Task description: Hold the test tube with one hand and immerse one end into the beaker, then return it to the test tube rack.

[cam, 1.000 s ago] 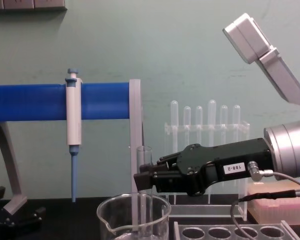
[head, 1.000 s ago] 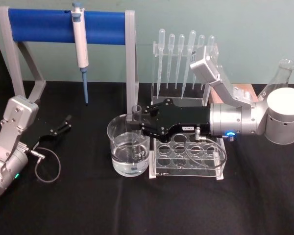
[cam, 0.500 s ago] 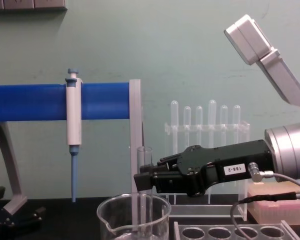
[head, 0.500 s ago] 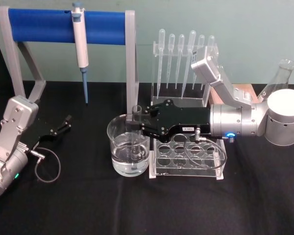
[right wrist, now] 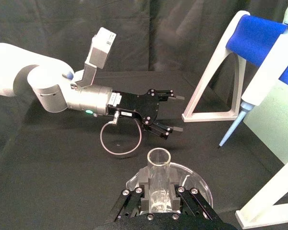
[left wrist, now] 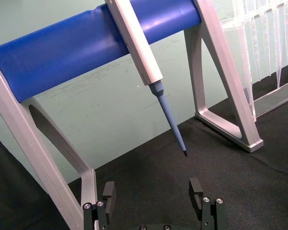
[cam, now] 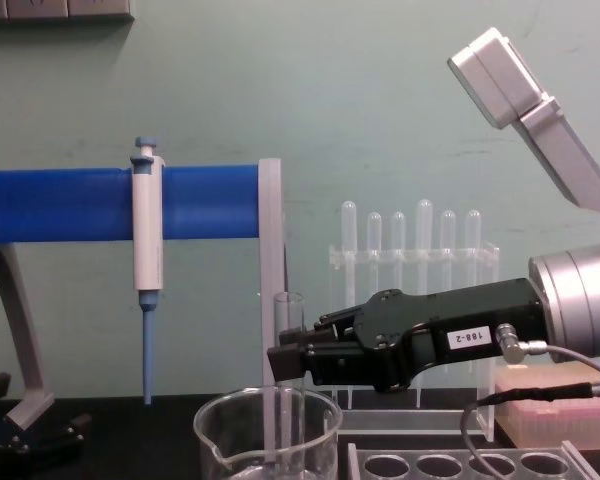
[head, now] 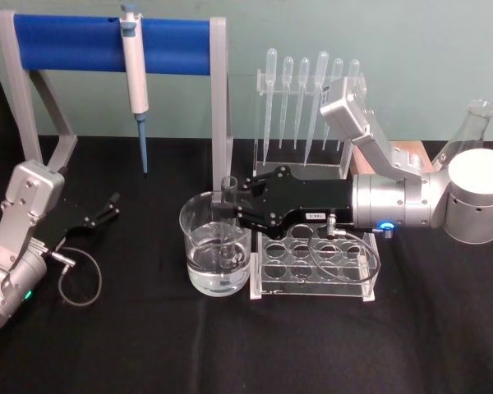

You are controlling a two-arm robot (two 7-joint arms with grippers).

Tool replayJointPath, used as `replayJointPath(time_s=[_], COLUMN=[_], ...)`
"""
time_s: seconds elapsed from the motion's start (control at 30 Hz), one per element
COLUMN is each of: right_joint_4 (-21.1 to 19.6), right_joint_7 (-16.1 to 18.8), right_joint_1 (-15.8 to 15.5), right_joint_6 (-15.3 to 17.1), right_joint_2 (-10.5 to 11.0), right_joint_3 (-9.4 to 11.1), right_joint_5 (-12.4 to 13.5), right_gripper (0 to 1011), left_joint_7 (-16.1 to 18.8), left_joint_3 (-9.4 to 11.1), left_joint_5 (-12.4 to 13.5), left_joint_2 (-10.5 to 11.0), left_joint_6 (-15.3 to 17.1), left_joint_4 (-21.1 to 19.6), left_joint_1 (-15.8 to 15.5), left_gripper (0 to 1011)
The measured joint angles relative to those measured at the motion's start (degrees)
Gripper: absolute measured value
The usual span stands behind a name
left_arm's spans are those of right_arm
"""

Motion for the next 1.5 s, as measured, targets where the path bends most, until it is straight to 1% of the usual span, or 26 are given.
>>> replayJointPath(time_s=[1.5], right_joint_4=[0.0], right_joint_7=[0.0], right_joint_1=[0.1], right_joint_6=[-0.1], right_joint_2=[0.0], right_joint_3=[0.0], right_joint_5=[0.0], right_gripper=[236], left_joint_7=[0.0], left_joint_3=[0.0], left_joint_5=[0.0], left_joint_2=[0.0], left_joint_6=[0.0], left_joint_4=[0.0], left_joint_1=[0.0], left_gripper=[1000])
